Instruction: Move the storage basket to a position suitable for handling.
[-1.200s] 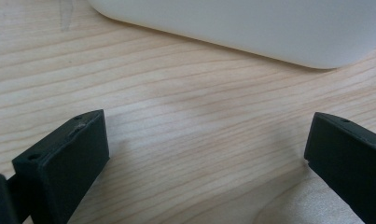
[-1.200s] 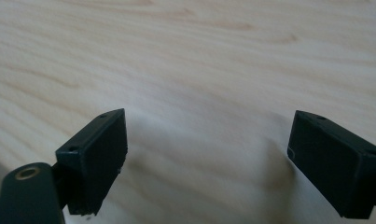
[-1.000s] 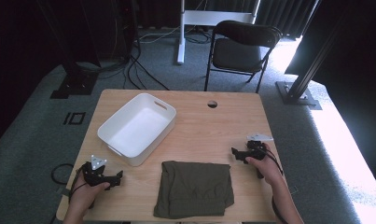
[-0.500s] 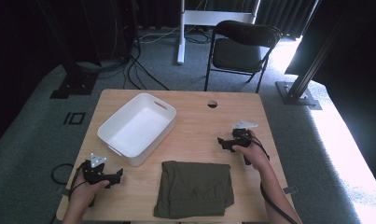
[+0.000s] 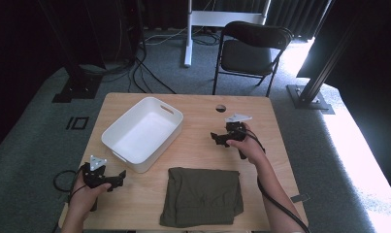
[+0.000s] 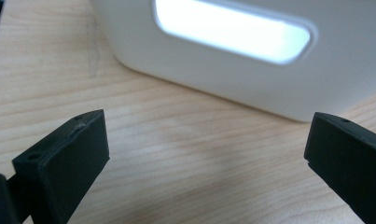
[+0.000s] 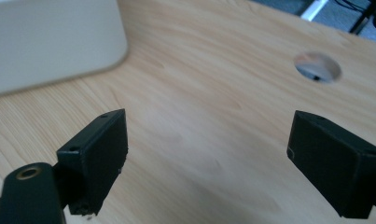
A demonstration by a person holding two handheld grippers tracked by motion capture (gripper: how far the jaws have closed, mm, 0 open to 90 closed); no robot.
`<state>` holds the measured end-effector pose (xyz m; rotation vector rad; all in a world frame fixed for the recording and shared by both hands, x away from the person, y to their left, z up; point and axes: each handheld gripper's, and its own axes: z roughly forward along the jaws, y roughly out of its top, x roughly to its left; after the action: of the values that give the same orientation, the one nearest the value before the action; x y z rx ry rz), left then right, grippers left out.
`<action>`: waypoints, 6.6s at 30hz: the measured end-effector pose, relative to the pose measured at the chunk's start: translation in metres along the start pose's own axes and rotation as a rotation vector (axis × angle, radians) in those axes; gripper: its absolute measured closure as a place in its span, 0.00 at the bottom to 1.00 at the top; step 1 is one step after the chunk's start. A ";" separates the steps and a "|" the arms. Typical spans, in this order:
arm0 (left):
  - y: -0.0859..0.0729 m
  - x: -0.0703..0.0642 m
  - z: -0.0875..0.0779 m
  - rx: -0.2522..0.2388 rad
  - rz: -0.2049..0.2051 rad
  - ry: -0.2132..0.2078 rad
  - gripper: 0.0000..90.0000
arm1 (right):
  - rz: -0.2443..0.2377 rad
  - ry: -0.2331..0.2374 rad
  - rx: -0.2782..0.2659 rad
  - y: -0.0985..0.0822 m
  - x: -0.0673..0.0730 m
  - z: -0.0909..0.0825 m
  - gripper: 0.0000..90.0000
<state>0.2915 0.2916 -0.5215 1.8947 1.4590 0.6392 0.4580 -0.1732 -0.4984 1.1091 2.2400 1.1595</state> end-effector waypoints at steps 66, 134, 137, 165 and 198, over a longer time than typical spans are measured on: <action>0.035 0.006 0.030 -0.130 -0.094 0.192 0.80 | -0.057 0.014 0.051 0.089 0.073 0.091 0.85; 0.082 -0.029 0.097 -0.169 -0.003 0.110 0.96 | 0.120 -0.039 0.120 0.021 0.048 -0.014 0.80; 0.086 -0.030 0.102 -0.158 0.005 0.111 0.96 | 0.119 -0.039 0.118 0.018 0.047 -0.018 0.79; 0.117 -0.032 0.129 -0.141 0.020 0.142 0.96 | 0.181 -0.008 0.112 0.002 0.043 -0.039 0.74; 0.110 -0.042 0.081 -0.173 -0.037 -0.095 0.68 | 0.229 -0.138 0.002 0.004 0.042 -0.013 0.69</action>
<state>0.4096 0.2162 -0.4930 1.7371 1.3314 0.6281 0.4256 -0.1459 -0.4869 1.4314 2.0510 1.1282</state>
